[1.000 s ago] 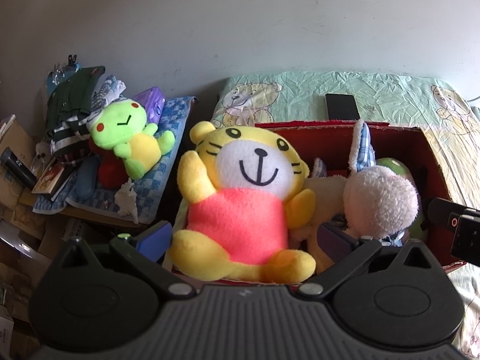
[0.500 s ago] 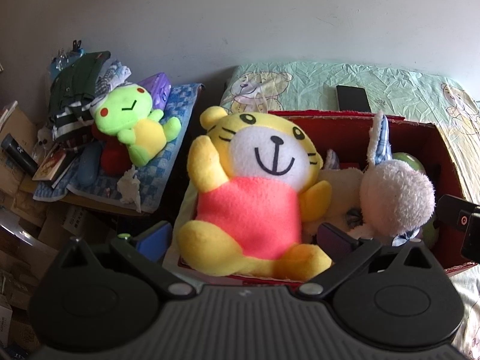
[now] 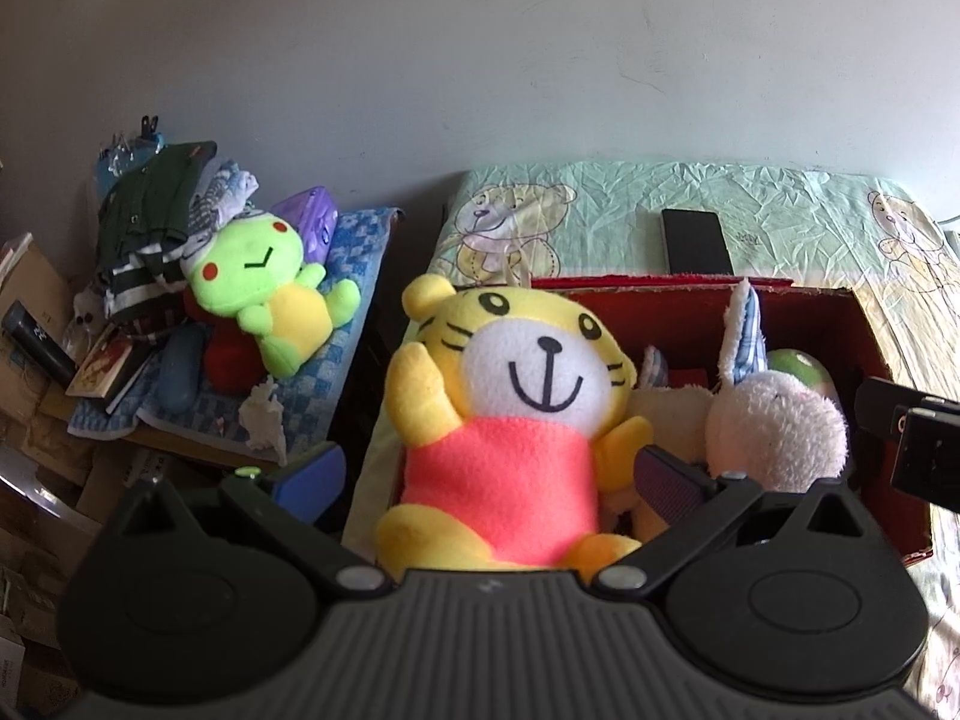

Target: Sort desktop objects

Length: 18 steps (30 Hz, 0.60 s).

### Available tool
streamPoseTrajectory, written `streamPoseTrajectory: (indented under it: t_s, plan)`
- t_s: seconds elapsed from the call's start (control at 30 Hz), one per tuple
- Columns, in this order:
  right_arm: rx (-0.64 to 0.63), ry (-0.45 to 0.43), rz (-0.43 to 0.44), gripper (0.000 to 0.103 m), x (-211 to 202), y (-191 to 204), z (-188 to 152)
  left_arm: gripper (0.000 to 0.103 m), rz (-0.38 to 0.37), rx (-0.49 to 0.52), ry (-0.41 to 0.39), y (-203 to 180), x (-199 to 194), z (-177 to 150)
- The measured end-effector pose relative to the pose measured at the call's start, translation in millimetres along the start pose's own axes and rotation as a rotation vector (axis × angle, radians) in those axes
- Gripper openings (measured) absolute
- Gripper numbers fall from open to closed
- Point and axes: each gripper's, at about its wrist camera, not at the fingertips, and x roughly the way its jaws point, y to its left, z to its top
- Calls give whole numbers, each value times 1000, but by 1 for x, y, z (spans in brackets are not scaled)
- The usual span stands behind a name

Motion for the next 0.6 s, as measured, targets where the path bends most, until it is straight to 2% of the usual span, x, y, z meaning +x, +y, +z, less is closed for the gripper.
streamPoseTrajectory:
  t_s: [0.2,0.33,0.6]
  plan:
    - [1,12,-22,90,9,-2,-5,103,13,4,18,-2,4,-6]
    - [-33,17,-9,90,14,3,-4,103,54,-14,16,1,4,-9]
    - [-77,35,2,90,17,5,-2,103,70,-49,39,-2,7,-7]
